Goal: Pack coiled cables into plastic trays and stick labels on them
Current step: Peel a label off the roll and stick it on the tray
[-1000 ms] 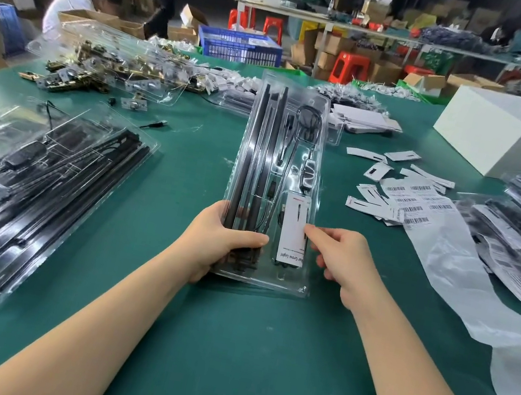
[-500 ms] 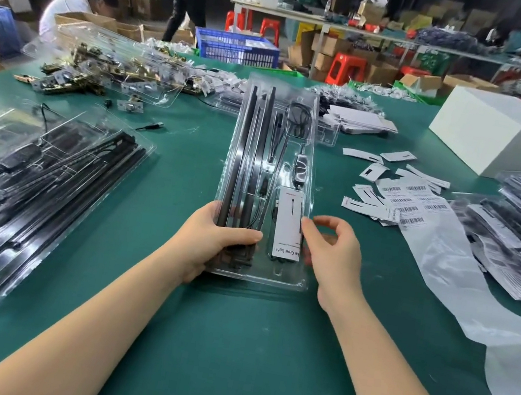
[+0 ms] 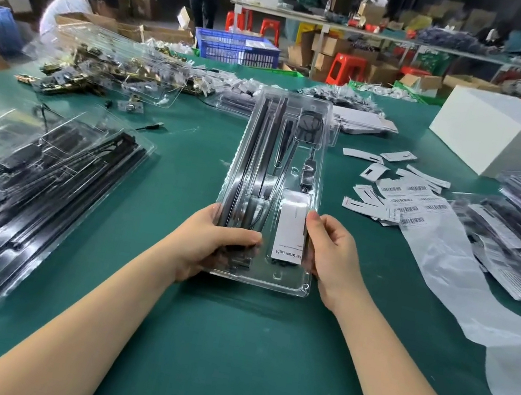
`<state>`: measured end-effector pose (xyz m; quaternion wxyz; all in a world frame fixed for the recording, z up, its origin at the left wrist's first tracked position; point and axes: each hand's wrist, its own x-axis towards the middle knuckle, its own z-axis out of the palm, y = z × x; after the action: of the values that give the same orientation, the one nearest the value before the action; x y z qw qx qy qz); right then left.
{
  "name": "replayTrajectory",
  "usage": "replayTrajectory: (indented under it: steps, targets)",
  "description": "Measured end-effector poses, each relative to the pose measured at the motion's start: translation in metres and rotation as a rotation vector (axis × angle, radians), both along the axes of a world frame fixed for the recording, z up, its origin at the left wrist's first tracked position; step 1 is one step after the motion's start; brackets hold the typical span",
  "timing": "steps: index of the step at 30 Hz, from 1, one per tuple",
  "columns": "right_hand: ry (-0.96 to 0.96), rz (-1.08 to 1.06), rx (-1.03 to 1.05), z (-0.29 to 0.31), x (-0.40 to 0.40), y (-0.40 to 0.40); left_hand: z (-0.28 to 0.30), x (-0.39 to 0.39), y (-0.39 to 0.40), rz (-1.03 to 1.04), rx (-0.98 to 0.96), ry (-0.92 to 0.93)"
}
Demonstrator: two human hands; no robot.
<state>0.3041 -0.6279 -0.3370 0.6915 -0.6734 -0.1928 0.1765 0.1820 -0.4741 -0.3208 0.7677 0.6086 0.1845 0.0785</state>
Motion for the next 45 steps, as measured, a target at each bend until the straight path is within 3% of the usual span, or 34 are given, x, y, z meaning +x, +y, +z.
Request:
replayTrajectory:
  steps: [4,9,19,28,35,40,45]
  targets:
    - [-0.005,0.006,0.017,0.001,-0.002,0.002,0.0,-0.001,0.001,0.007,-0.033,-0.005]
    - [-0.125,-0.006,-0.119,-0.002,-0.004,0.002,-0.002,-0.002,0.003,-0.01,-0.018,-0.012]
    - [0.002,0.023,0.08,0.004,-0.008,-0.001,-0.004,-0.003,0.006,-0.055,-0.037,-0.034]
    - [0.037,0.015,0.109,0.006,-0.011,0.002,-0.005,-0.002,0.007,-0.076,0.005,-0.011]
    - [0.089,0.041,0.079,0.011,-0.014,0.004,-0.005,-0.001,0.007,-0.058,-0.079,-0.058]
    - [0.025,-0.017,0.05,0.006,-0.009,0.003,-0.004,-0.001,0.009,-0.092,-0.147,-0.06]
    - [0.057,-0.027,0.015,0.006,-0.008,0.005,-0.006,0.003,0.01,0.061,-0.199,0.036]
